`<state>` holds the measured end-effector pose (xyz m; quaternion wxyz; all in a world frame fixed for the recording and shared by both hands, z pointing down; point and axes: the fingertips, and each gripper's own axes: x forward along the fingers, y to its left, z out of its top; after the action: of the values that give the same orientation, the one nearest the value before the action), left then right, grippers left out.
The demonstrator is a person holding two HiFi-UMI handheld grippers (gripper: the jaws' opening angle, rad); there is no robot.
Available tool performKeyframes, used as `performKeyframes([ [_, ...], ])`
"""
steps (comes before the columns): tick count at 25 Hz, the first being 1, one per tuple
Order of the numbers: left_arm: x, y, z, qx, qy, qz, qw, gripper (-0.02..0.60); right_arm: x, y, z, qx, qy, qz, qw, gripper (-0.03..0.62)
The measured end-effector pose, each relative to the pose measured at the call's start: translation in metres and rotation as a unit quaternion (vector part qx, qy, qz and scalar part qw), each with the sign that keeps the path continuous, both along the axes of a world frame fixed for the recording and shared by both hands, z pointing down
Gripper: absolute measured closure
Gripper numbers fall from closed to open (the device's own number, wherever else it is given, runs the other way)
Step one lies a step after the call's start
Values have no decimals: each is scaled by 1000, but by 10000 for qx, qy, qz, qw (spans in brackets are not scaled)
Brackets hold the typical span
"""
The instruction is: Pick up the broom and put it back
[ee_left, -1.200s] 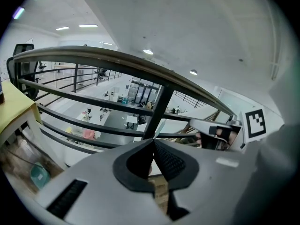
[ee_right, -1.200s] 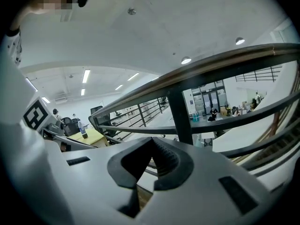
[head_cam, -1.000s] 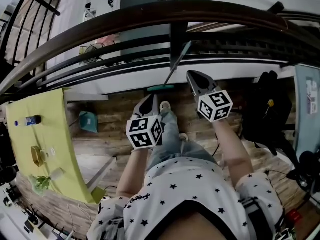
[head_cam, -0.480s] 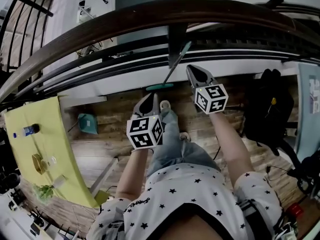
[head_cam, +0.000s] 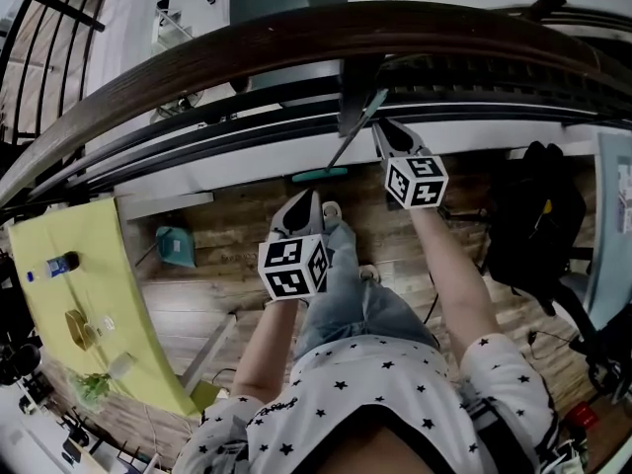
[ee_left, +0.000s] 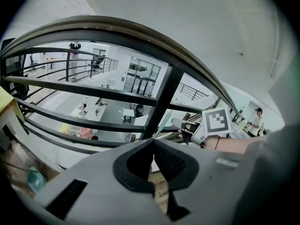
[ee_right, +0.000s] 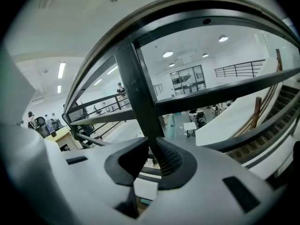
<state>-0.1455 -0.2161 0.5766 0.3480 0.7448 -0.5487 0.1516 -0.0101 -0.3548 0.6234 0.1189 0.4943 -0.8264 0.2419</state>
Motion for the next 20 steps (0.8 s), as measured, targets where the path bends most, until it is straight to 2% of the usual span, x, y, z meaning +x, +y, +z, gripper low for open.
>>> performKeyframes([
  [11,-5,-5,15,-135,8,-3,9999,571,10,-35,41,-215,180,257,9993,442],
  [20,-8,-10,25,-221,-4,0,9998,569,6,-58,56,-292,305,109,9990,421],
])
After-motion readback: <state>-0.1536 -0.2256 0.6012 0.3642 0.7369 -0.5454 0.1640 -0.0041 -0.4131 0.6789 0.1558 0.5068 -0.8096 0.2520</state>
